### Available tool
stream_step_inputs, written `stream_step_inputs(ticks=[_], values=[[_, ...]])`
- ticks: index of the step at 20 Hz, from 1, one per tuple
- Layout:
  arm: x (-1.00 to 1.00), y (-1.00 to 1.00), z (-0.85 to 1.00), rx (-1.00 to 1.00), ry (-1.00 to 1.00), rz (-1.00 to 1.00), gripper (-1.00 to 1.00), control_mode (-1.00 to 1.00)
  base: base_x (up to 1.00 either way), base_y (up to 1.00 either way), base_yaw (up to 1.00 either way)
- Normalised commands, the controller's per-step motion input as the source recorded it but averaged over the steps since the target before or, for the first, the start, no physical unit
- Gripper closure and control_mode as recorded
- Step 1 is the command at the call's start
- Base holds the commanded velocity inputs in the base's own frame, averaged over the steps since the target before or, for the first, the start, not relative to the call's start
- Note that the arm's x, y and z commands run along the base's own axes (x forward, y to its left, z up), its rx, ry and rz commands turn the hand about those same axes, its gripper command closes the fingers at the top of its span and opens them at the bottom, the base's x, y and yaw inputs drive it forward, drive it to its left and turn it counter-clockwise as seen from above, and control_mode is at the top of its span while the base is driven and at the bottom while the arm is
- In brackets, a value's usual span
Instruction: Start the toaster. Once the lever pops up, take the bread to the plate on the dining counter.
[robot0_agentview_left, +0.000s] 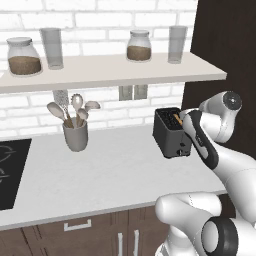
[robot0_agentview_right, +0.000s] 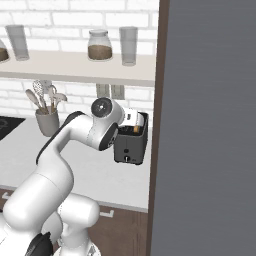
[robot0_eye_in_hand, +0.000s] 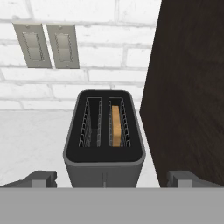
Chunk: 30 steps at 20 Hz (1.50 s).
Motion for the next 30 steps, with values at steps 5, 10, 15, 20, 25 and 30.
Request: stream_step_inputs(ticks=[5,10,15,20,25,30], values=[[0.0,0.0,0.0,0.0,0.0,0.0,-1.0,-1.0,0.0,0.0,0.0],[0.0,0.0,0.0,0.0,0.0,0.0,-1.0,-1.0,0.0,0.0,0.0],[0.0,0.0,0.0,0.0,0.0,0.0,-1.0,-1.0,0.0,0.0,0.0],[0.0,0.0,0.0,0.0,0.0,0.0,-1.0,-1.0,0.0,0.0,0.0],[0.0,0.0,0.0,0.0,0.0,0.0,-1.0,-1.0,0.0,0.0,0.0],[0.0,0.0,0.0,0.0,0.0,0.0,-1.0,-1.0,0.0,0.0,0.0]])
